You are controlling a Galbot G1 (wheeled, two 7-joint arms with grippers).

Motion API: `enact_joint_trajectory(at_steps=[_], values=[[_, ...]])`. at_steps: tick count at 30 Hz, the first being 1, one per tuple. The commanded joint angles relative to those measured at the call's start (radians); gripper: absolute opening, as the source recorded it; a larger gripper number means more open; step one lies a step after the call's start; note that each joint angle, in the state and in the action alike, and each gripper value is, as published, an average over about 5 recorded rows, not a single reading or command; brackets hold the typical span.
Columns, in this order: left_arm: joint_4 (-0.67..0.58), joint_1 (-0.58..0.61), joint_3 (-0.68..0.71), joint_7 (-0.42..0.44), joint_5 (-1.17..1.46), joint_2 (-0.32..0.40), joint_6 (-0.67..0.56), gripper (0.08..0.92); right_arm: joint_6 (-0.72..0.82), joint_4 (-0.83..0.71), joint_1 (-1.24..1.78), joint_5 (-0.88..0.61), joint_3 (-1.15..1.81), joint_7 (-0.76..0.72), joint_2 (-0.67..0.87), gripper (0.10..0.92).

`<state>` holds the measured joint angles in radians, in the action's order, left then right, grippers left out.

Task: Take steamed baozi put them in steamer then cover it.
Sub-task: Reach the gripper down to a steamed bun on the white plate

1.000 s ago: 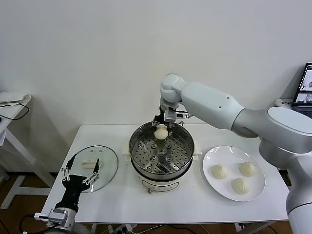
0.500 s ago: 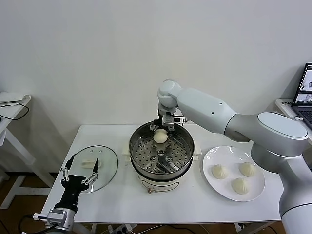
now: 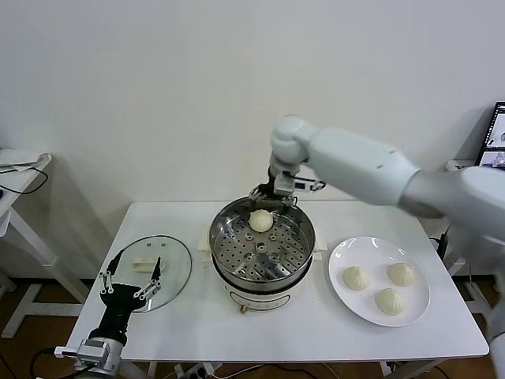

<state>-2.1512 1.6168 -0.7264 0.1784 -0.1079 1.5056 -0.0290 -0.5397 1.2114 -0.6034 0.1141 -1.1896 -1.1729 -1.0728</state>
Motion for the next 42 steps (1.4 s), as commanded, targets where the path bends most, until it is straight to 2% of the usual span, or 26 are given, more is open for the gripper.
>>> enact_joint_trajectory(at_steps=[1,8,15,25,42], values=[[-0.009,0.007,0.006,-0.001,-0.004,0.000,-0.002,0.823,0.408,0.268,-0.179,-0.349,-0.154,-0.089,0.376,0.823],[-0.012,0.013,0.011,0.000,-0.010,-0.002,-0.007,0.823,0.626,0.279,-0.038,-0.334,-0.141,-0.089,0.543,0.823],[-0.008,0.009,0.026,-0.001,-0.016,0.002,-0.008,0.823,0.769,0.242,0.261,-0.263,0.066,-0.069,0.580,0.823],[-0.003,0.006,0.034,-0.003,-0.024,0.006,-0.009,0.823,0.793,0.101,0.517,-0.173,0.263,-0.013,0.501,0.823],[0.008,0.002,0.041,-0.005,-0.029,0.009,-0.010,0.823,0.795,0.000,0.661,-0.087,0.389,0.065,0.415,0.823]])
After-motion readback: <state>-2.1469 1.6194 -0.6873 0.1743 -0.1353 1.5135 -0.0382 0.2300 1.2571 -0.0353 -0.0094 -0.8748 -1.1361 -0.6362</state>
